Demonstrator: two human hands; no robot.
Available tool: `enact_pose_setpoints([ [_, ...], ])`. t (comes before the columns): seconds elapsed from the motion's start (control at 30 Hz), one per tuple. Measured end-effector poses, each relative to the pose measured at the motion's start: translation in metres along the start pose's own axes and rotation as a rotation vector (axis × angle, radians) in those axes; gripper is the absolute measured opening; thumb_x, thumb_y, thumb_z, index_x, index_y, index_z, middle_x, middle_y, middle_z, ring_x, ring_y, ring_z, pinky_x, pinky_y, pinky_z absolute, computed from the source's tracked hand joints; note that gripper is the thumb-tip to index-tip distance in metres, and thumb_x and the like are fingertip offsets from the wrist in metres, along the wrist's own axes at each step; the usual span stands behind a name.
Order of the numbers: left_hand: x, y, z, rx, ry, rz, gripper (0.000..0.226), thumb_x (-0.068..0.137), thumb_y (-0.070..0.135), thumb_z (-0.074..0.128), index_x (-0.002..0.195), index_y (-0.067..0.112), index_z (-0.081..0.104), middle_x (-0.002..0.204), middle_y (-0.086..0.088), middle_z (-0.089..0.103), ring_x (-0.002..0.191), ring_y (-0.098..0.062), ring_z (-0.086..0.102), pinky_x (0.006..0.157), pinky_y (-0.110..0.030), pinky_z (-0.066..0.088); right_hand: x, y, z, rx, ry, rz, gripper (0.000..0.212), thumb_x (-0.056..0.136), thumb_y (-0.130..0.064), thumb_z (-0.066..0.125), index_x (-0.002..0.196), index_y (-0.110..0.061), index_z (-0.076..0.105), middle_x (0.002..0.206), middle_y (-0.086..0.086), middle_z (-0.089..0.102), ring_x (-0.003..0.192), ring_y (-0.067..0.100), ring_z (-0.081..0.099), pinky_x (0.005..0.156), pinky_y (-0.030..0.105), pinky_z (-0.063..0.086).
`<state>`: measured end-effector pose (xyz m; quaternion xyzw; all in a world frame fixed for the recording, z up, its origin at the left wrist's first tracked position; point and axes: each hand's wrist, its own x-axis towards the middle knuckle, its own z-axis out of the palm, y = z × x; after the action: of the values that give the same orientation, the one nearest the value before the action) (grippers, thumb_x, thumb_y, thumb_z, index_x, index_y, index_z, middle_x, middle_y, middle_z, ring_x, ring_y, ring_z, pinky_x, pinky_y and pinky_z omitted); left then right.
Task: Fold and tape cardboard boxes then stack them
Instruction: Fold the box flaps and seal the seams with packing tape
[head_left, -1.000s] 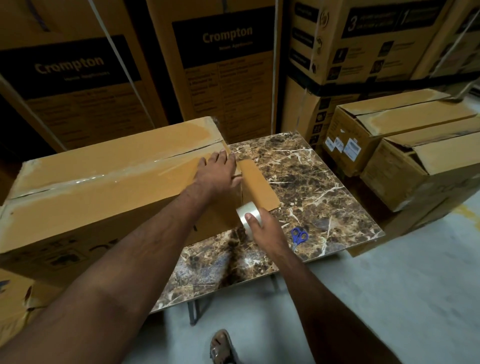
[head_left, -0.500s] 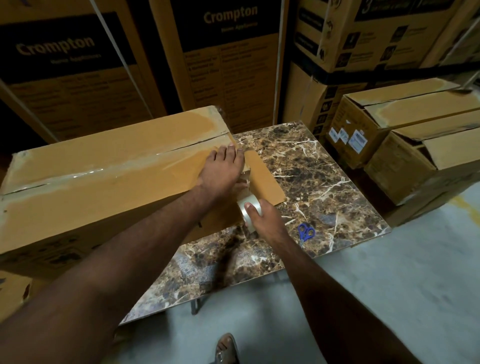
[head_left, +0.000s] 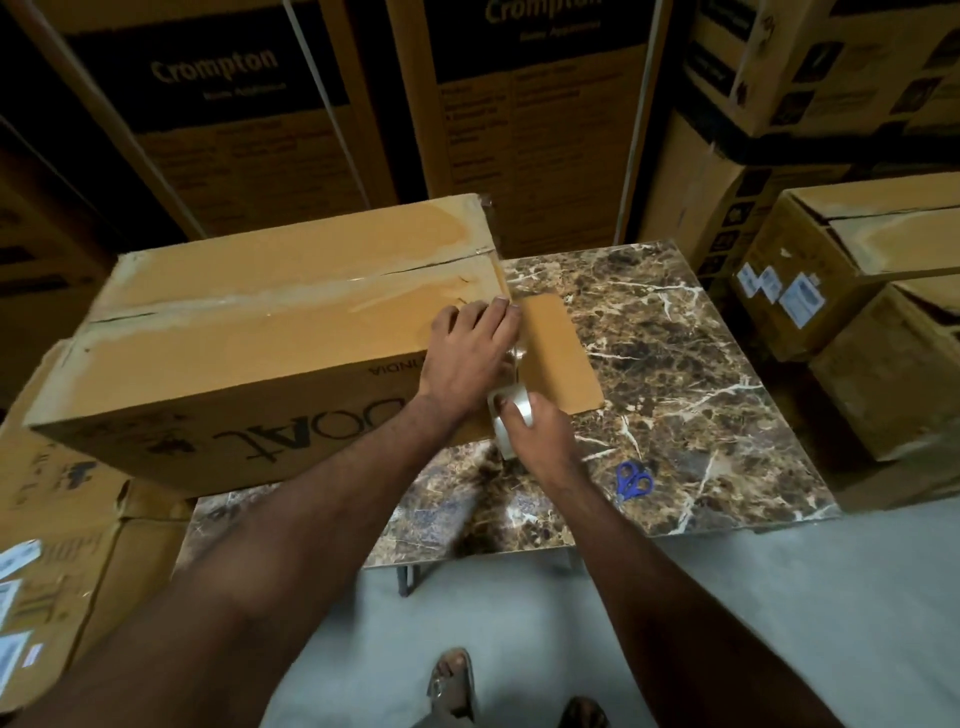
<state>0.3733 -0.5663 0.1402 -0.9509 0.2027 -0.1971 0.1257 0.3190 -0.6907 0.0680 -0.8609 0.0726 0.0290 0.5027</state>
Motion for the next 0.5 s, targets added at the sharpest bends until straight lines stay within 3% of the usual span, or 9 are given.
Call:
enact_pose_setpoints([
  [0.1,0.005,-0.006,-0.002,-0.186,0.109,-0.033,0.065,0.077,0.034,0.083,0.135,0.015,0.06,0.136,-0.005,0.063,0.116,-0.029,0.063,0.095,-0.047,0.049,0.007,-0.002,-0.001,0.011,-0.023,-0.029,0.044,0.101,-0.047,0.053,0.115,-0.006,0.064,0.104,0.01,0.069,0.095,0.027,0.066,0.079,0.036,0.054],
  [0.23,-0.003,-0.001,-0.001,-0.238,0.052,-0.09,0.064,0.089,0.024,0.073,0.147,0.017,0.047,0.149,-0.006,0.051,0.134,-0.029,0.051,0.109,-0.049,0.039,0.005,0.003,0.002,0.028,-0.058,-0.025,0.052,0.101,-0.049,0.051,0.124,-0.005,0.062,0.112,0.012,0.07,0.103,0.028,0.066,0.084,0.036,0.053],
  [0.27,-0.005,0.003,0.0,-0.191,0.002,-0.104,0.073,0.089,0.025,0.074,0.152,0.017,0.038,0.155,-0.007,0.043,0.141,-0.028,0.042,0.114,-0.049,0.032,0.004,0.003,0.001,0.025,-0.073,-0.028,0.052,0.102,-0.048,0.051,0.126,-0.004,0.061,0.114,0.012,0.07,0.104,0.028,0.066,0.084,0.035,0.052],
  [0.33,-0.006,0.011,0.0,-0.112,-0.112,-0.161,0.096,0.09,0.037,0.071,0.159,0.016,0.008,0.166,-0.012,0.012,0.153,-0.03,0.01,0.12,-0.052,0.0,0.006,0.001,-0.006,0.04,-0.096,-0.048,0.045,0.103,-0.045,0.049,0.121,-0.005,0.061,0.109,0.009,0.07,0.096,0.023,0.065,0.073,0.028,0.048],
  [0.4,-0.009,0.02,-0.004,-0.119,-0.174,-0.252,0.106,0.092,0.051,0.063,0.157,0.018,-0.014,0.163,-0.014,-0.023,0.15,-0.032,-0.022,0.11,-0.052,-0.029,0.007,-0.004,-0.014,0.062,-0.111,-0.074,0.032,0.105,-0.042,0.047,0.108,-0.012,0.06,0.09,-0.002,0.066,0.076,0.011,0.06,0.059,0.02,0.04],
  [0.47,-0.021,0.028,-0.01,-0.214,-0.175,-0.364,0.101,0.095,0.051,0.058,0.158,0.019,-0.013,0.158,-0.011,-0.036,0.145,-0.03,-0.033,0.104,-0.05,-0.036,0.003,-0.005,-0.016,0.097,-0.085,-0.091,0.028,0.106,-0.039,0.046,0.105,-0.015,0.061,0.083,-0.005,0.062,0.068,0.007,0.055,0.054,0.02,0.037],
  [0.5,-0.028,0.032,-0.011,-0.263,-0.143,-0.405,0.094,0.096,0.047,0.057,0.159,0.018,-0.007,0.16,-0.011,-0.033,0.147,-0.028,-0.03,0.107,-0.05,-0.034,0.002,-0.001,-0.016,0.11,-0.038,-0.113,0.027,0.106,-0.036,0.048,0.105,-0.013,0.062,0.084,-0.004,0.063,0.07,0.009,0.056,0.056,0.022,0.039],
])
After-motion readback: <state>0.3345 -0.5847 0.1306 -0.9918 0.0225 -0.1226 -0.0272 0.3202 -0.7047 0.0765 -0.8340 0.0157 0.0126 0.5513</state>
